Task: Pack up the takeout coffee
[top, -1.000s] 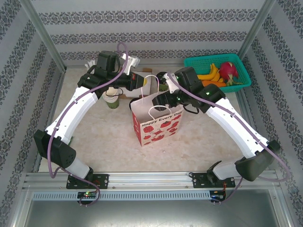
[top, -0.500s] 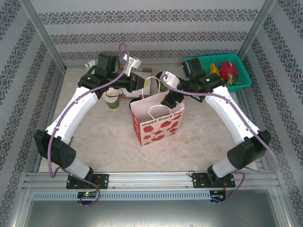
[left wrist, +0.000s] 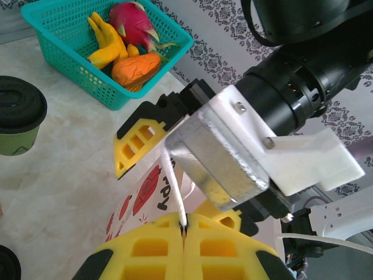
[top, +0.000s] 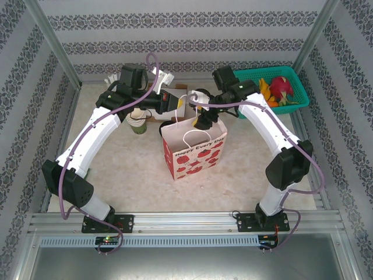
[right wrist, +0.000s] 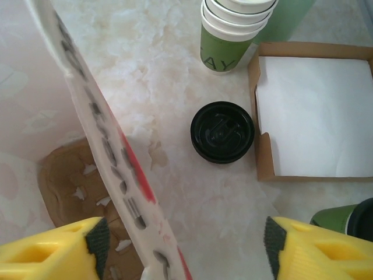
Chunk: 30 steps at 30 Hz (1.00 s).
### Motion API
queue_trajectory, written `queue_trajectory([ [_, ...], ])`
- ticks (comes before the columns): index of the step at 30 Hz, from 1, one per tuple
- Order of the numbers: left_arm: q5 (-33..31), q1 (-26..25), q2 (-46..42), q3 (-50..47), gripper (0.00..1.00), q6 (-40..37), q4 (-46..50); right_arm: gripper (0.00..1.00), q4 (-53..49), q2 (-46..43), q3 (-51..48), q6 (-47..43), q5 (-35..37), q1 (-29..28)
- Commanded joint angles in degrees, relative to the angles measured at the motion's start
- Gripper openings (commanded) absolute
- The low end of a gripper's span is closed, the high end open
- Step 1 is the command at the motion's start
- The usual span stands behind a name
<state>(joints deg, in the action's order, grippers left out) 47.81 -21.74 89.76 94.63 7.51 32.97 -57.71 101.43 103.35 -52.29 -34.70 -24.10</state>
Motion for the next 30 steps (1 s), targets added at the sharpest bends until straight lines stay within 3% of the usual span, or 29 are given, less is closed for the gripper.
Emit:
queue_trajectory([
  [1, 1.85, -0.44, 0.92, 0.83, 0.0, -0.65, -1.51, 0.59, -1.7, 1.49, 2.11, -2.8, -3.81, 0.08],
  [7, 2.37, -0.42, 1.16, 1.85, 0.0, -1.09, -0.82, 0.5, -4.48, 1.58, 2.32, -6.73, -6.41, -0.33],
  [15, 2.84, -0.41, 0.79, 2.42, 0.0, -1.55, 0.0, 0.27, -8.01, 2.15, 4.52, -7.52, -6.74, -0.68],
  [18, 3.6, -0.41, 0.51, 2.51, 0.01, -1.18, -0.01, 0.13, -7.48, 1.35, 3.63, -7.01, -6.26, -1.0],
  [24, 4.45, -0.48, -0.43, 2.49, 0.05, -0.32, 0.12, 0.0, -6.12, -0.61, 1.39, -4.71, -6.16, -1.61],
  [30, 0.61, -0.4, -3.83, 0.9, 0.15, 0.38, -0.01, 0.0, -5.59, -2.27, 0.93, 0.22, -7.31, -2.0],
])
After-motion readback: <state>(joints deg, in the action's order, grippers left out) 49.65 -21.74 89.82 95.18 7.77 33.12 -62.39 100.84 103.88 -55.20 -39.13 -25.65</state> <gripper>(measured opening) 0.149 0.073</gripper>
